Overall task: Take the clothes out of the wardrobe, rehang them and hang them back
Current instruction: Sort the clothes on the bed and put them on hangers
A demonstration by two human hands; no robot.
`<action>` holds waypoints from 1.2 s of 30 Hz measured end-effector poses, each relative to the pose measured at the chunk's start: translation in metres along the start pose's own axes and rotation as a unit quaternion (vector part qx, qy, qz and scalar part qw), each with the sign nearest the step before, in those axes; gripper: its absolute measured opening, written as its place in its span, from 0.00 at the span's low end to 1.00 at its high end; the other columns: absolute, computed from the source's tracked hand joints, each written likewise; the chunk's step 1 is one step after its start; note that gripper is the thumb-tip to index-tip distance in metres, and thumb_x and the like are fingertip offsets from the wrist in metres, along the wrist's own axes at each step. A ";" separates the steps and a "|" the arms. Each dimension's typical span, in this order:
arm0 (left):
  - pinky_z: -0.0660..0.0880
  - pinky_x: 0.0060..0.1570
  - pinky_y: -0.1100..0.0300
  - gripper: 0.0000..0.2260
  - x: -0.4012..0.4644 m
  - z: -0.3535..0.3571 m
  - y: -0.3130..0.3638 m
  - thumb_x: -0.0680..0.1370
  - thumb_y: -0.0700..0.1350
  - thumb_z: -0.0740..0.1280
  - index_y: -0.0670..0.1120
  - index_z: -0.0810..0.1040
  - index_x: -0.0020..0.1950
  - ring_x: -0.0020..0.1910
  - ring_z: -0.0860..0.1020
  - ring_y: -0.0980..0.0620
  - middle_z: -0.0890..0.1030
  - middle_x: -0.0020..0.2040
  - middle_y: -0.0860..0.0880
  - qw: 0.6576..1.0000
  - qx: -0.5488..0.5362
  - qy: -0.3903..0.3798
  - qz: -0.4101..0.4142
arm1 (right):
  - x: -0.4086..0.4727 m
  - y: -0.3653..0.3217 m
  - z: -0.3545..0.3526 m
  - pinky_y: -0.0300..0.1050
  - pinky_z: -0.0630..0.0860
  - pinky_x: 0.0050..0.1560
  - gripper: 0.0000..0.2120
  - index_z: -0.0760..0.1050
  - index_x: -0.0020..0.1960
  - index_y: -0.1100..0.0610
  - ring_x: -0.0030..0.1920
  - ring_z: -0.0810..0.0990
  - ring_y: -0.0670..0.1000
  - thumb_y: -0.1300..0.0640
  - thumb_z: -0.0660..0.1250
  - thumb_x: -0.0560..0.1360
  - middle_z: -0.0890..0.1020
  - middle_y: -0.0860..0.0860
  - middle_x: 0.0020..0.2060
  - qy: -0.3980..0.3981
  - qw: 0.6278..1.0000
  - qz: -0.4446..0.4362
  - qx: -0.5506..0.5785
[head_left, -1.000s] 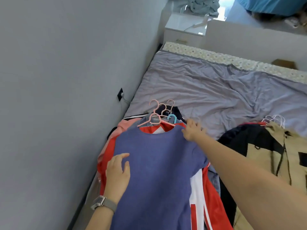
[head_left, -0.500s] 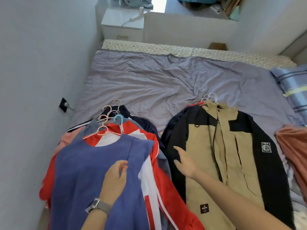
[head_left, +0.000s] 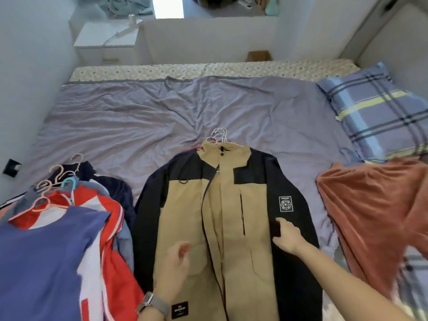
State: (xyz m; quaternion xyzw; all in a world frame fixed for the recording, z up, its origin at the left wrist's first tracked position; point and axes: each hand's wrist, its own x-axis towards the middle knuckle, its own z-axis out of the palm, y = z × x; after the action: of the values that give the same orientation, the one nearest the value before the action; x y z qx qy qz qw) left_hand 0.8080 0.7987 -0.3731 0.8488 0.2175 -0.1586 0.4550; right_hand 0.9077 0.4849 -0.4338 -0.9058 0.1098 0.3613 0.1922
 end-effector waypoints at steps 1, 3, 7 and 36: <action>0.68 0.47 0.73 0.16 0.001 0.017 0.017 0.77 0.35 0.63 0.59 0.71 0.48 0.48 0.77 0.58 0.78 0.51 0.52 1.000 -0.006 -0.008 -0.007 | 0.010 0.008 -0.016 0.51 0.66 0.69 0.36 0.57 0.75 0.57 0.68 0.68 0.60 0.55 0.68 0.72 0.70 0.57 0.68 0.007 1.000 -0.001 -0.003; 0.67 0.44 0.76 0.11 0.007 0.043 0.042 0.78 0.39 0.63 0.56 0.72 0.51 0.48 0.75 0.62 0.77 0.51 0.54 1.000 -0.010 -0.018 -0.011 | 0.039 0.021 -0.043 0.50 0.67 0.67 0.38 0.56 0.75 0.56 0.67 0.68 0.61 0.54 0.69 0.70 0.69 0.58 0.68 0.024 1.000 -0.003 -0.010; 0.66 0.45 0.74 0.10 0.027 0.064 0.062 0.78 0.39 0.63 0.54 0.74 0.54 0.50 0.75 0.60 0.78 0.51 0.55 0.999 -0.018 0.019 -0.026 | 0.102 0.024 -0.078 0.54 0.68 0.66 0.41 0.56 0.75 0.54 0.68 0.67 0.62 0.52 0.72 0.67 0.69 0.58 0.68 0.048 0.998 -0.032 0.004; 0.71 0.51 0.72 0.11 0.082 0.074 0.082 0.79 0.41 0.63 0.51 0.71 0.60 0.51 0.74 0.59 0.75 0.57 0.50 0.994 0.020 0.103 -0.031 | 0.103 -0.071 -0.061 0.49 0.78 0.41 0.29 0.80 0.38 0.52 0.37 0.81 0.47 0.27 0.58 0.68 0.82 0.47 0.33 0.023 0.961 -0.233 0.147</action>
State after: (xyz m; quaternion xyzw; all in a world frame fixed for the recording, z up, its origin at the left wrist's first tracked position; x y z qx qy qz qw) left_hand 0.9153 0.7147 -0.3929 0.8627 0.2859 -0.0884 0.4078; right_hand 1.0427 0.5162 -0.4457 -0.8761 -0.0484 0.2651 0.3998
